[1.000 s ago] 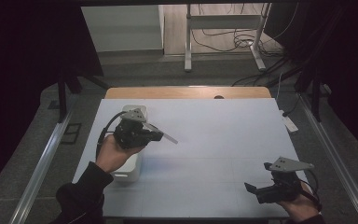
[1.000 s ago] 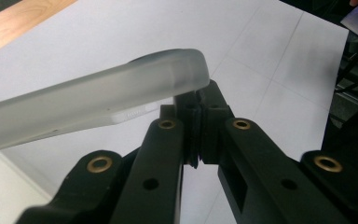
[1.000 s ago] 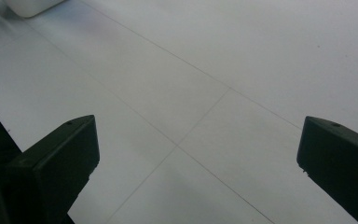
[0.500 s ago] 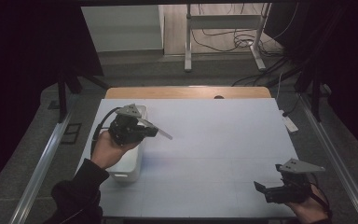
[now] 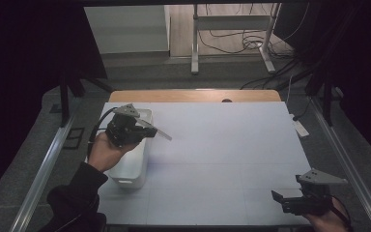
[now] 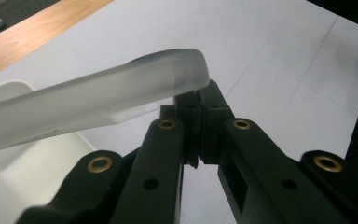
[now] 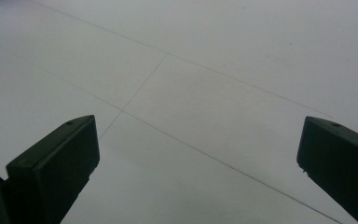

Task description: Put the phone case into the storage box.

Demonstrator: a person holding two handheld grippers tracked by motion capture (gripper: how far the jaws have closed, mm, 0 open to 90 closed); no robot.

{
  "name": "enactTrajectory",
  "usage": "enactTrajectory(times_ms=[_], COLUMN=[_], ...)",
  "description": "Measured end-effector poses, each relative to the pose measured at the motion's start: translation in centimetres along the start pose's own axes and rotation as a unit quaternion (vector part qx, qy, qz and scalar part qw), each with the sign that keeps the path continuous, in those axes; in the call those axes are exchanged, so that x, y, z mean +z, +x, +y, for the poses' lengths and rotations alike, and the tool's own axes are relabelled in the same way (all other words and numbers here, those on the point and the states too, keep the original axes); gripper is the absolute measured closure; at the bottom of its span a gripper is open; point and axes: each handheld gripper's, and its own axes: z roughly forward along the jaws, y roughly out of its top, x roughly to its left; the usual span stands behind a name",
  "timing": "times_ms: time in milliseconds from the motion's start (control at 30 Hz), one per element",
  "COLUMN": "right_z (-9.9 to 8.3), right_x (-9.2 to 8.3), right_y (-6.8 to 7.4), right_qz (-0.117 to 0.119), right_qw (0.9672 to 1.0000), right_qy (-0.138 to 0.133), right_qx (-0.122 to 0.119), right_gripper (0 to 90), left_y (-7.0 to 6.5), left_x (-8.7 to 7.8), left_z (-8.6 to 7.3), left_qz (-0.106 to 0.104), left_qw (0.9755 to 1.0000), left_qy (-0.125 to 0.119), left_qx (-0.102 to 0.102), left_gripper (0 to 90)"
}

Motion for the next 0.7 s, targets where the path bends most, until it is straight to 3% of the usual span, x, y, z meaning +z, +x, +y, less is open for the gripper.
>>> enactTrajectory(times_ms=[467, 700], right_z=[-0.2, -0.3], right_x=[-0.2, -0.4], right_y=[-0.1, -0.1], right_qz=[-0.010, -0.013], right_qw=[0.9999, 0.9999], right_qy=[-0.002, -0.002], right_qx=[0.005, 0.006], right_gripper=[0.0, 0.0], left_y=[1.3, 2.6], left_x=[-1.5, -2.1], left_z=[0.3, 0.3], left_qz=[0.033, 0.061], left_qw=[0.9994, 0.9977], left_qy=[0.006, 0.019], left_qx=[-0.013, -0.023], left_gripper=[88.1, 88.2])
